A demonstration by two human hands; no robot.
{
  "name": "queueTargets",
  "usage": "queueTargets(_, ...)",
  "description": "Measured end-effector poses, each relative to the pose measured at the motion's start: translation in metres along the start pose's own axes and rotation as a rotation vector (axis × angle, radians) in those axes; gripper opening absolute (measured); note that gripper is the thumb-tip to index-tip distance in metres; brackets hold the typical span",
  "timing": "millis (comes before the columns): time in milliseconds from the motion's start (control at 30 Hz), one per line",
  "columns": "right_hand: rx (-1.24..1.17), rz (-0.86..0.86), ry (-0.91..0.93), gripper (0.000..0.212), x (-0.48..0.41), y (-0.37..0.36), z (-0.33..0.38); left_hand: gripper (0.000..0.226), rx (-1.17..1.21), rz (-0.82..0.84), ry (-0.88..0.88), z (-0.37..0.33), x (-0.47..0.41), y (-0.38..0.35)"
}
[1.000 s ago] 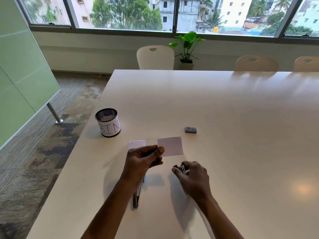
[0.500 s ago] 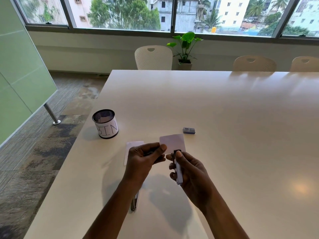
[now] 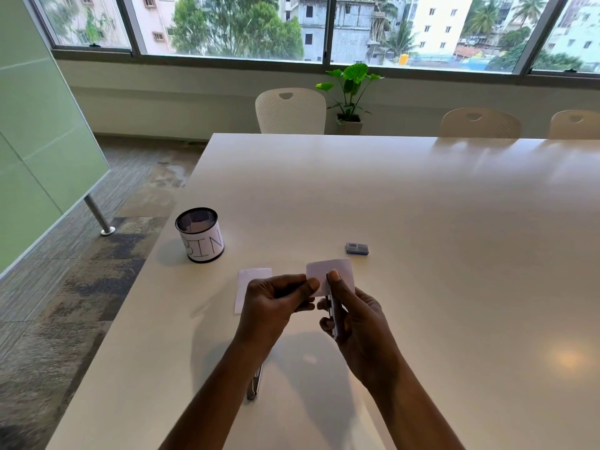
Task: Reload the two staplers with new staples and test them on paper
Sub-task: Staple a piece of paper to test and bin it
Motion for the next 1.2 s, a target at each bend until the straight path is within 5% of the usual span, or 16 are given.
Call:
queueTargets(933,0.093,-0.119,0.142,0.032,0.008,0.014,0.007,0.016,0.073,-0.051,0.040,-0.003,0.006,0.008)
queueTargets(1067,0.335,-0.345,0.193,0.026,0.012,0.043,0.007,0.014,0.113,-0.088,0.065,-0.003,0.008,0.017)
queueTargets(1200,0.907,-0.503,0.298,0.029,0.014,0.058,0.008,0.023,0.139,-0.089,0.071,-0.005,0.011,0.021)
Point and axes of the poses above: each hand's wrist, its own x-axis away from the middle knuckle, its own y-axis out of the back of the hand, z = x × y, the point moved 7 cm from there along -x, towards the middle knuckle, and after that the axes turned 7 degrees about z, right-handed, at the moved point
